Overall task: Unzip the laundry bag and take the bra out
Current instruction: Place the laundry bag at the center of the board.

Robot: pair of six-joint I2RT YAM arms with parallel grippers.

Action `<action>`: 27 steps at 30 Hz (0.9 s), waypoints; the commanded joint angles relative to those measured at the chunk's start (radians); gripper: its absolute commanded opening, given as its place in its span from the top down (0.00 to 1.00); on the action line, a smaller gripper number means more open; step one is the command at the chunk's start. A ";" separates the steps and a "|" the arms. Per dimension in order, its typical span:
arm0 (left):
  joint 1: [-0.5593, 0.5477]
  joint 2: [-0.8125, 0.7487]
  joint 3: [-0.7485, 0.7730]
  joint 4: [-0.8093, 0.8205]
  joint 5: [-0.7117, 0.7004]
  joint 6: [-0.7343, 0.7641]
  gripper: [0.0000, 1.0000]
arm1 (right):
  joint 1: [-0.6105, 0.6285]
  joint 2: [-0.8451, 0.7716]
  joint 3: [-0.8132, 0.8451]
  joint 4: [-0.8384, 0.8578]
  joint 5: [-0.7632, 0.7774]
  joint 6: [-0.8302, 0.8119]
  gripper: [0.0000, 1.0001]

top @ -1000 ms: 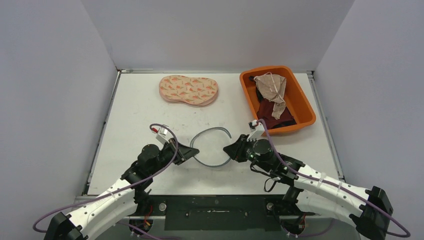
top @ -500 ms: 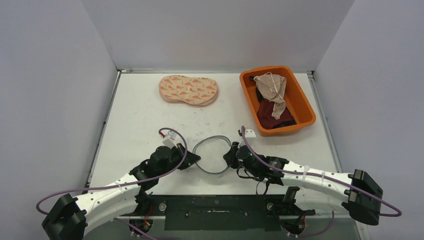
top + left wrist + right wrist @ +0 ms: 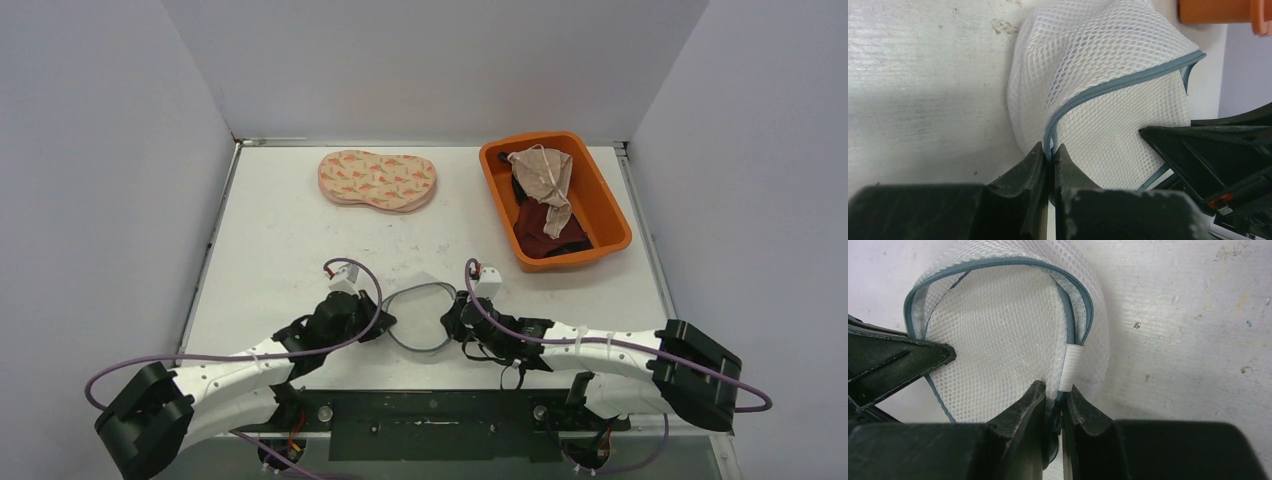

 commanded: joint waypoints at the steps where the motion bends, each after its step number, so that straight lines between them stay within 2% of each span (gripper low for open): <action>1: 0.019 0.094 0.010 -0.022 -0.167 0.054 1.00 | -0.012 0.059 -0.050 -0.044 0.130 -0.032 0.95; 10: 0.028 0.227 -0.003 0.091 -0.184 0.075 1.00 | -0.024 0.113 -0.128 0.103 0.128 -0.041 0.95; 12: 0.029 0.249 0.000 0.103 -0.185 0.081 1.00 | -0.025 0.106 -0.131 0.105 0.120 -0.044 0.84; 14: 0.029 0.260 0.009 0.098 -0.186 0.081 1.00 | -0.021 0.065 -0.124 0.076 0.123 -0.047 0.64; 16: 0.030 0.260 0.016 0.084 -0.193 0.079 1.00 | -0.016 0.004 -0.110 0.027 0.126 -0.048 0.49; 19: 0.029 0.249 0.026 0.062 -0.202 0.078 1.00 | -0.014 -0.111 -0.077 -0.079 0.124 -0.067 0.37; 23: 0.026 0.238 0.037 0.044 -0.201 0.083 1.00 | -0.011 -0.259 -0.019 -0.167 0.097 -0.122 0.36; 27: 0.024 0.250 0.051 0.043 -0.191 0.084 1.00 | -0.023 -0.301 0.007 -0.024 -0.041 -0.159 0.44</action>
